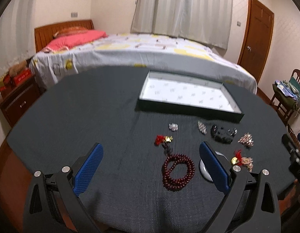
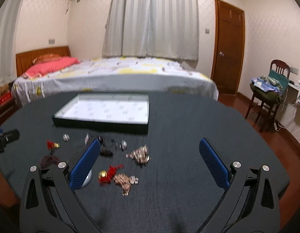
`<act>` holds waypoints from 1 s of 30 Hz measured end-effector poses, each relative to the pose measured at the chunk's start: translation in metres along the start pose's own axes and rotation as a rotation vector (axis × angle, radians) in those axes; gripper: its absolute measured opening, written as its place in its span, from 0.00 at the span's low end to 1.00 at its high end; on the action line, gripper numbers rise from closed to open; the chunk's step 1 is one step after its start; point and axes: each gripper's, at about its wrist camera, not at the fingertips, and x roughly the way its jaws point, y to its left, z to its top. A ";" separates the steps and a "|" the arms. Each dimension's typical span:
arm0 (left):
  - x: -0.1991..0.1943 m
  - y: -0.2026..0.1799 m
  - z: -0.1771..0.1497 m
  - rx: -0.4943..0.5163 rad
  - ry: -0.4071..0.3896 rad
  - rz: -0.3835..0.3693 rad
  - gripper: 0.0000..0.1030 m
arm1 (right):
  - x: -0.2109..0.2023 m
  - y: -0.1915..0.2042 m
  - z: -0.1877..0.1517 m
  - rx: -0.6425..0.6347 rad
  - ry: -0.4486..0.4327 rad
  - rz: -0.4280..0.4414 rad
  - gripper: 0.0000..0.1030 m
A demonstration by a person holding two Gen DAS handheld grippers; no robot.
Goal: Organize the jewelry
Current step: 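Grasp the red bead mala with the left tool while the right tool grasps the gold chain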
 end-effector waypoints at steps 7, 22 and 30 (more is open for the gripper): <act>0.035 -0.005 -0.012 0.016 0.078 -0.029 0.93 | 0.050 0.008 -0.032 -0.016 0.186 0.080 0.74; 0.065 -0.013 -0.017 0.042 0.151 -0.048 0.93 | 0.077 0.016 -0.051 -0.032 0.296 0.103 0.64; 0.067 -0.016 -0.016 0.048 0.159 -0.057 0.93 | 0.077 0.019 -0.052 -0.047 0.330 0.133 0.64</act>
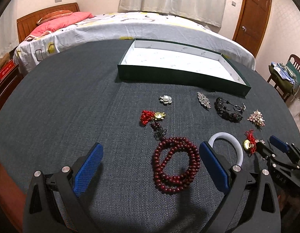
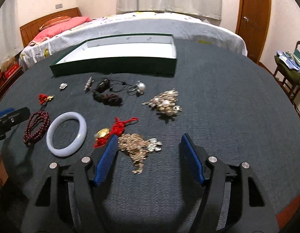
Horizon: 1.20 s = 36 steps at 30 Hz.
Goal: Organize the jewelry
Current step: 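Grasp the red bead mala with the left tool while the right tool grasps the gold chain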
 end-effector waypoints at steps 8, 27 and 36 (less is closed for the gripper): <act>0.003 -0.002 0.000 0.003 0.010 -0.007 0.93 | 0.000 -0.007 -0.003 -0.005 -0.021 -0.013 0.31; 0.004 -0.015 -0.001 0.045 0.015 -0.023 0.93 | -0.015 -0.014 0.001 0.016 -0.108 0.005 0.12; 0.019 -0.010 -0.006 -0.008 0.084 -0.089 0.68 | -0.016 -0.017 -0.001 0.024 -0.109 0.017 0.12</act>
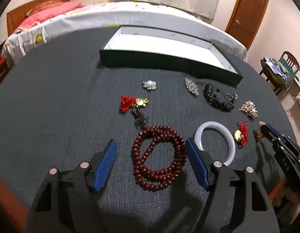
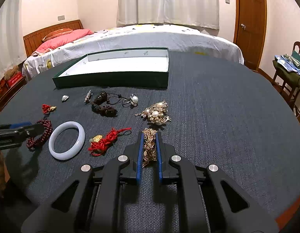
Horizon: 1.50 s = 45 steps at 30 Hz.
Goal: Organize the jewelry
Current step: 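Grasp the red bead mala with the left tool while the right tool grasps the gold chain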
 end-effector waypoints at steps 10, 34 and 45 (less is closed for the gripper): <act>0.001 -0.010 -0.003 0.037 0.004 0.006 0.69 | -0.001 0.000 -0.001 0.004 0.000 0.005 0.12; 0.003 -0.009 -0.010 0.140 -0.083 0.137 0.21 | -0.005 0.005 -0.003 0.008 -0.005 0.016 0.12; -0.019 -0.011 -0.005 0.135 -0.165 0.102 0.16 | -0.016 0.014 -0.004 0.021 -0.027 0.020 0.12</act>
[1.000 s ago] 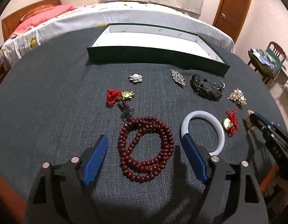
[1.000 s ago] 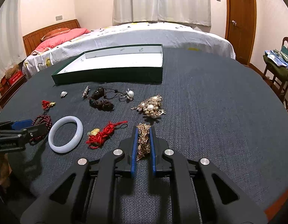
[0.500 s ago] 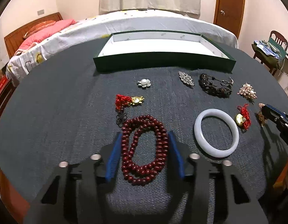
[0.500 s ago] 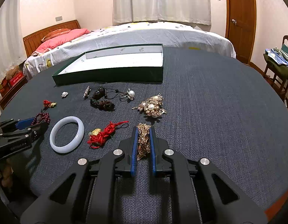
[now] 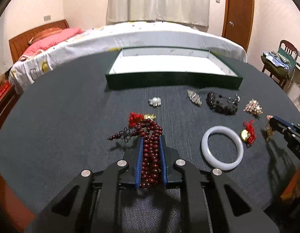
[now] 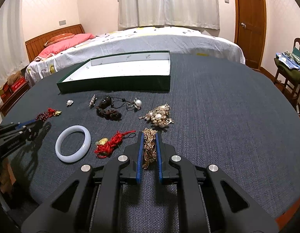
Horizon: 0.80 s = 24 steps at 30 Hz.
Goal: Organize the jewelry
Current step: 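Grasp the red bead mala with the left tool while the right tool grasps the gold chain, then carry mala and gold chain into the box and open both tools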
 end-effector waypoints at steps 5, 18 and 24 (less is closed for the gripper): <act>-0.012 0.001 0.010 -0.010 -0.045 -0.003 0.16 | -0.004 -0.004 0.007 0.008 -0.018 0.004 0.12; -0.025 0.004 0.057 -0.018 -0.131 -0.006 0.16 | -0.029 -0.010 0.059 0.011 -0.135 0.043 0.12; -0.018 0.000 0.096 -0.003 -0.180 -0.038 0.16 | -0.030 -0.008 0.107 0.005 -0.225 0.061 0.12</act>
